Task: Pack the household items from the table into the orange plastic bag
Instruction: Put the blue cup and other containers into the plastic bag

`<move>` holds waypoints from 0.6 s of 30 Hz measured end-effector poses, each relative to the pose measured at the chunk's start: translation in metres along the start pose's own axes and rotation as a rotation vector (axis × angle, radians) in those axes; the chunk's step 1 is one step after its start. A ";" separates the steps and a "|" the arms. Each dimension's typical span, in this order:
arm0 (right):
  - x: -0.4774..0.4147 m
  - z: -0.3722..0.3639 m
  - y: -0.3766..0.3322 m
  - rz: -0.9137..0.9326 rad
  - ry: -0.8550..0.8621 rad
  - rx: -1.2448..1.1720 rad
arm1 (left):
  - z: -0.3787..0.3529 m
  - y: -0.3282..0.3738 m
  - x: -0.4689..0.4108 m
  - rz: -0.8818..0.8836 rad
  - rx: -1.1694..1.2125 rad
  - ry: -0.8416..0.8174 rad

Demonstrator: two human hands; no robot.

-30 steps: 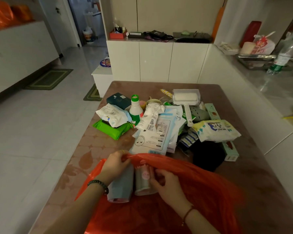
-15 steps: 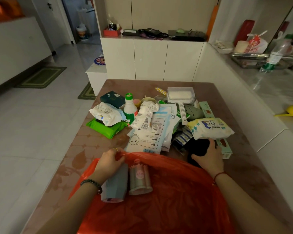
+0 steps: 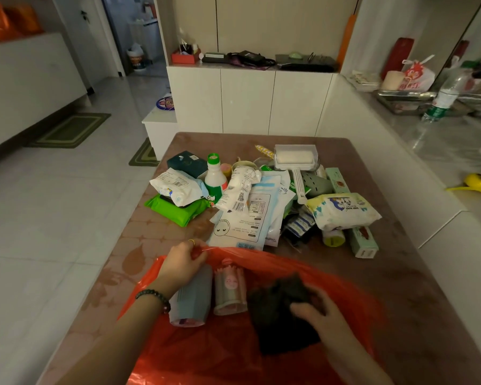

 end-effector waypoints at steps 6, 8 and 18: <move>-0.042 0.008 0.033 -0.075 0.248 -0.383 | 0.008 -0.004 0.006 0.024 0.042 0.021; -0.053 0.008 0.030 -0.021 0.269 -0.440 | 0.010 -0.006 0.006 0.049 0.104 0.032; -0.075 -0.008 0.014 0.184 0.496 0.051 | 0.017 -0.011 0.004 0.079 0.199 0.037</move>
Point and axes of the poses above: each hand's wrist, its own x-axis away from the middle knuckle, its own z-axis out of the back of the hand, y = z × x, the point moved 6 cm from there along -x, towards the middle knuckle, and after that the axes turned 12 degrees about -z, right-handed, at the moved point
